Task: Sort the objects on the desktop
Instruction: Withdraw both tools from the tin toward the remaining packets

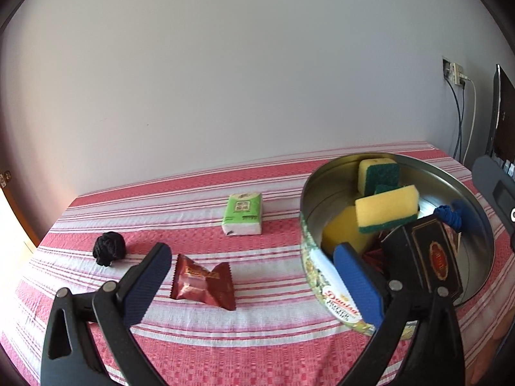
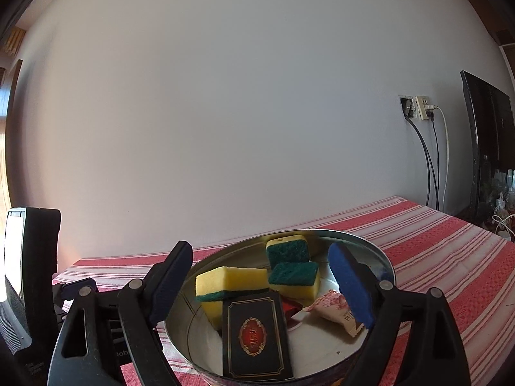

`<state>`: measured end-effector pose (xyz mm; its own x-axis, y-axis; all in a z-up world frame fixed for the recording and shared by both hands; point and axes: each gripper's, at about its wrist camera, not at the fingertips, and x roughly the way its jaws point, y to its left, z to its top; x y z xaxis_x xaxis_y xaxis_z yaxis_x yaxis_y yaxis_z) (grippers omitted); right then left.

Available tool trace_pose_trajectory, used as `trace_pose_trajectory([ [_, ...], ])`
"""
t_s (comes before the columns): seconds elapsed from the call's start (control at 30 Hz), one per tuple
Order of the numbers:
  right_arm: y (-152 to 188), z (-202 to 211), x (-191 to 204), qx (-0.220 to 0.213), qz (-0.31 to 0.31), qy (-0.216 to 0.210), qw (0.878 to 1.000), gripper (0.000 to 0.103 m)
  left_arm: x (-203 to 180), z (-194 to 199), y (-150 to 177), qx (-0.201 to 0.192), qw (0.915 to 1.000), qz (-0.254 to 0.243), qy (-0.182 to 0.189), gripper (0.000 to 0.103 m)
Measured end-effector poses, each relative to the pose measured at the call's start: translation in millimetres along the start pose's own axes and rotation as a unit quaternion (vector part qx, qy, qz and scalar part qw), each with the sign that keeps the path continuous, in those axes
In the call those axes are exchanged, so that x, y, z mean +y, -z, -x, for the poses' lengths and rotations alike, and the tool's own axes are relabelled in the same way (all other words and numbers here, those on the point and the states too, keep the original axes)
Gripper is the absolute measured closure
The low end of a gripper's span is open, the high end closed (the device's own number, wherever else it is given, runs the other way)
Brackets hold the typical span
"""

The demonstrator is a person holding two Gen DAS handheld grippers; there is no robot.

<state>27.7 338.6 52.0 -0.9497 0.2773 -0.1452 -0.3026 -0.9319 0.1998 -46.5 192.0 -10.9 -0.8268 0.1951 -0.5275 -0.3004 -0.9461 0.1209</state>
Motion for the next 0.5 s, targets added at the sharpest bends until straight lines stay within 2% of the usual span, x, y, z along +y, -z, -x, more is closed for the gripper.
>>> trace_pose_trajectory([
  [0.5, 14.2, 5.9, 44.8, 0.013, 0.012, -0.043, 0.999, 0.015, 53.8, 7.1, 19.9, 0.006, 0.9988, 0.030, -0.038, 0.001],
])
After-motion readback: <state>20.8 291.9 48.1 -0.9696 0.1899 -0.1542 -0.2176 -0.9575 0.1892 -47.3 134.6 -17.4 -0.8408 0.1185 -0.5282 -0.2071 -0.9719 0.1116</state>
